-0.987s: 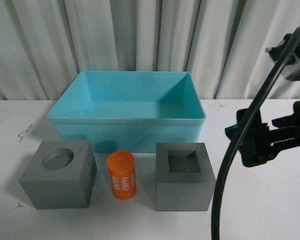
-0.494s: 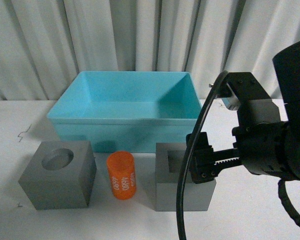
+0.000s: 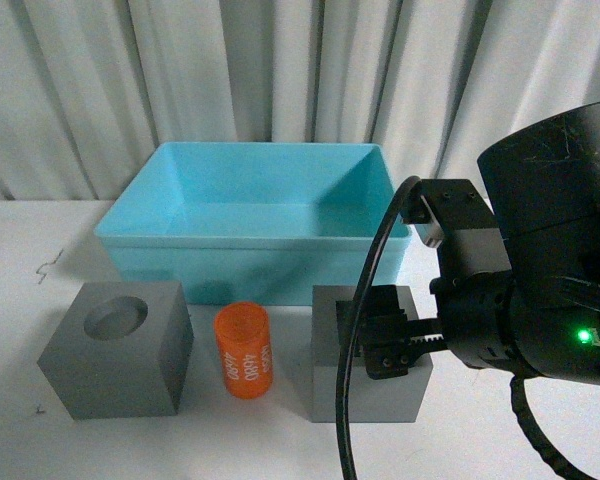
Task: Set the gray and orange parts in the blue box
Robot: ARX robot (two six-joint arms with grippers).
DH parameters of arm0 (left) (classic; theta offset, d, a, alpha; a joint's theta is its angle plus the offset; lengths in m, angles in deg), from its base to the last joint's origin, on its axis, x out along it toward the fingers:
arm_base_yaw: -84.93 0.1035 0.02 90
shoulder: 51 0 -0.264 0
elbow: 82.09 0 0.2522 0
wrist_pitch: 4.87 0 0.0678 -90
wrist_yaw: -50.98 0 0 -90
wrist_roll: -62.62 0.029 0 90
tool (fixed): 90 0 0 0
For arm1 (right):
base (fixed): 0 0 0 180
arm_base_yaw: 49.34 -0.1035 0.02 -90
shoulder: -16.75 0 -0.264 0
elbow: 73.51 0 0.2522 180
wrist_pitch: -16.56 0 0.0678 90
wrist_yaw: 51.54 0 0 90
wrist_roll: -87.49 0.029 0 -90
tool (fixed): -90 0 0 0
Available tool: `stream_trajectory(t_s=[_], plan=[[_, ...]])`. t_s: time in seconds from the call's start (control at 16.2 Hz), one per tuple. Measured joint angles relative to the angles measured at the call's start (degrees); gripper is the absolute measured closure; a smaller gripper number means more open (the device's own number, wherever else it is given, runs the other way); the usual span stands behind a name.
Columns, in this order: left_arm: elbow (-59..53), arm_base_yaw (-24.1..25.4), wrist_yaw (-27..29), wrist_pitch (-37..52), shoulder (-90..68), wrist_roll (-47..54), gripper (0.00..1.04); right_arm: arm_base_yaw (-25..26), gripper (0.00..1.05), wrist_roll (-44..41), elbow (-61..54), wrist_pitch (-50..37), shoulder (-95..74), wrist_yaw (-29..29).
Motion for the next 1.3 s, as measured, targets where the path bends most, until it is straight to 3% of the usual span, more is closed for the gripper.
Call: stream_trajectory(t_s=[0.31, 0.37, 0.56, 0.74, 0.99, 1.3], plan=[[0.0, 0.0, 0.0, 0.0, 0.0, 0.0, 0.07, 0.5, 0.82, 0.0, -1.6, -1.1, 1.0, -0.3], [0.0, 0.0, 0.0, 0.0, 0.0, 0.0, 0.07, 1.0, 0.86, -0.3, -3.8, -1.1, 3.2, -0.7], [0.0, 0.0, 0.0, 0.0, 0.0, 0.0, 0.07, 5.0, 0.86, -2.1, -8.9, 3.0, 16.5, 1.9], [0.0, 0.0, 0.0, 0.0, 0.0, 0.0, 0.07, 10.6, 0.86, -4.2, 1.4, -0.6, 25.9, 3.8], [0.0, 0.0, 0.0, 0.0, 0.0, 0.0, 0.07, 11.1, 0.86, -3.8, 23.9, -0.2, 7.6, 3.2], [0.0, 0.0, 0.0, 0.0, 0.0, 0.0, 0.07, 5.3, 0.86, 0.2, 52.6, 13.5, -16.3, 0.7]])
